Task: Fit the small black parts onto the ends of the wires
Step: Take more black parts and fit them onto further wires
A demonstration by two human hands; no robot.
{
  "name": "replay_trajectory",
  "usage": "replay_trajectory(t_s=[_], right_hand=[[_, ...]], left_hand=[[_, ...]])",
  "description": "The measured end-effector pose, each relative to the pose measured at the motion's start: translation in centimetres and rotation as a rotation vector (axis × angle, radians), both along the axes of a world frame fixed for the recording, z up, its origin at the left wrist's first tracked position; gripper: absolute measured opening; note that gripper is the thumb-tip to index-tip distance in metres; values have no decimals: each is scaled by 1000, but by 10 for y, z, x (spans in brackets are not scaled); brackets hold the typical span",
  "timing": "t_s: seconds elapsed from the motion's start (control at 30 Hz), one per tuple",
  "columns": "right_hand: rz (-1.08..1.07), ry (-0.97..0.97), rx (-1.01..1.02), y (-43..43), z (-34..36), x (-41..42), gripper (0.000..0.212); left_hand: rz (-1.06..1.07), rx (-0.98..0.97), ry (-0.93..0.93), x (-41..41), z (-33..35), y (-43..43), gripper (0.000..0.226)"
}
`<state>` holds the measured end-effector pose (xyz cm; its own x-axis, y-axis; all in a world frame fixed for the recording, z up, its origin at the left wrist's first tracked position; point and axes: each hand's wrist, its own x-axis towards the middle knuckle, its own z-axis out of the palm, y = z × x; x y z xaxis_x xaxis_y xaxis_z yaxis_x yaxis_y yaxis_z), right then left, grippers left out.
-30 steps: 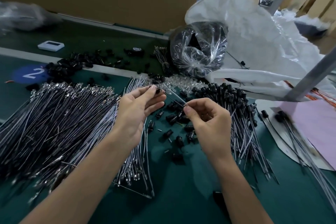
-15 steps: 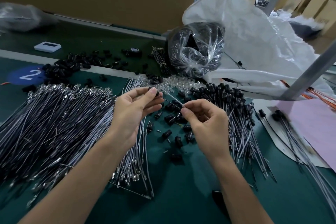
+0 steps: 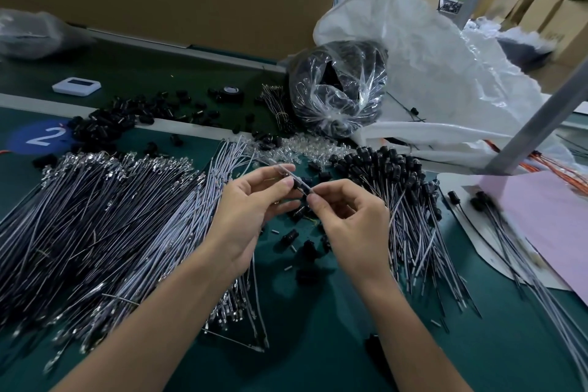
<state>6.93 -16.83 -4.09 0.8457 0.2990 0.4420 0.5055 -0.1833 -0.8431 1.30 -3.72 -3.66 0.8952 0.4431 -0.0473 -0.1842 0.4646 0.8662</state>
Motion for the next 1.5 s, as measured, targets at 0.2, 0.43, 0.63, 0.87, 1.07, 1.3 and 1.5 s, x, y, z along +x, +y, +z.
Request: replay_trajectory(t_s=[0.2, 0.43, 0.63, 0.87, 1.07, 1.3, 1.5], right_hand=[[31, 18, -20, 3, -3, -3, 6], [1, 24, -10, -2, 4, -2, 8], [12, -16, -56, -9, 6, 1, 8], [28, -94, -120, -8, 4, 1, 10], [39, -108, -135, -9, 6, 1, 13], [11, -36, -122, -9, 7, 3, 14], [10, -17, -113, -10, 8, 3, 14]], left_hand=[[46, -63, 38, 3, 2, -2, 18], [149, -174, -24, 0, 5, 9, 14], [235, -264, -46, 0, 4, 17, 16], [257, -297, -49, 1, 2, 19, 23], [267, -257, -23, 2, 0, 21, 18], [242, -157, -26, 0, 1, 20, 11], [228, -100, -30, 0, 3, 19, 11]])
